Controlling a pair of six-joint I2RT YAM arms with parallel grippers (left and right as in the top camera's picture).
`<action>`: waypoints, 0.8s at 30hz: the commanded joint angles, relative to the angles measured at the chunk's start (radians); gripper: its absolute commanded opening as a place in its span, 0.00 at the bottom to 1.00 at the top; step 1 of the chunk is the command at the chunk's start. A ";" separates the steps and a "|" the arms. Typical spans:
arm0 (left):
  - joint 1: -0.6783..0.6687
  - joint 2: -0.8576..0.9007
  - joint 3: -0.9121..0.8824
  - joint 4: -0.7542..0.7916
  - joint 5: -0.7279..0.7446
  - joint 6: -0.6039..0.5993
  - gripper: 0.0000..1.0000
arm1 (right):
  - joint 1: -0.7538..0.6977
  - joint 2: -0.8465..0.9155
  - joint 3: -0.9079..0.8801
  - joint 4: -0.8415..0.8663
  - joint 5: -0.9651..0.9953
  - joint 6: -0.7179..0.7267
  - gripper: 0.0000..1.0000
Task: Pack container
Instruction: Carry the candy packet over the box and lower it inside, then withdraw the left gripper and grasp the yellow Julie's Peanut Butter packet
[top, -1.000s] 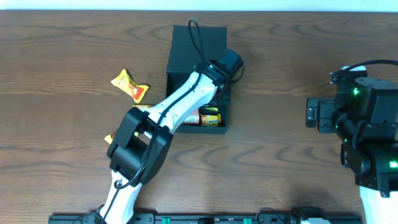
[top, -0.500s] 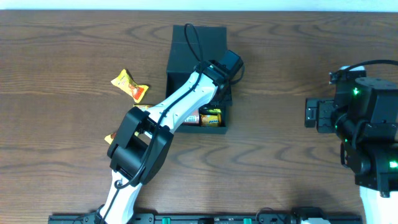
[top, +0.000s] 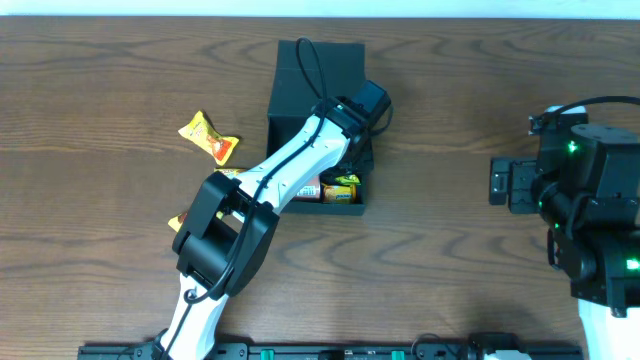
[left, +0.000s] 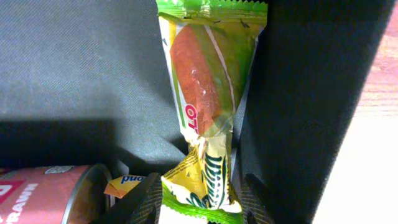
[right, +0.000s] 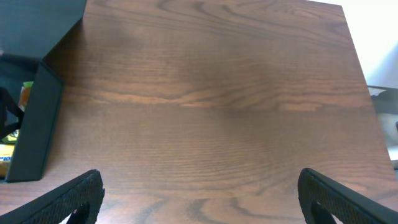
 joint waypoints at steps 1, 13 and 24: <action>0.007 -0.008 0.063 -0.008 -0.040 0.050 0.46 | -0.007 -0.007 0.006 0.003 -0.013 0.016 0.99; 0.026 -0.151 0.247 -0.100 -0.485 0.138 0.60 | -0.007 -0.007 0.006 0.002 -0.012 0.016 0.99; 0.363 -0.178 0.234 -0.221 -0.417 -0.063 0.62 | -0.007 -0.009 0.006 0.002 -0.020 0.016 0.99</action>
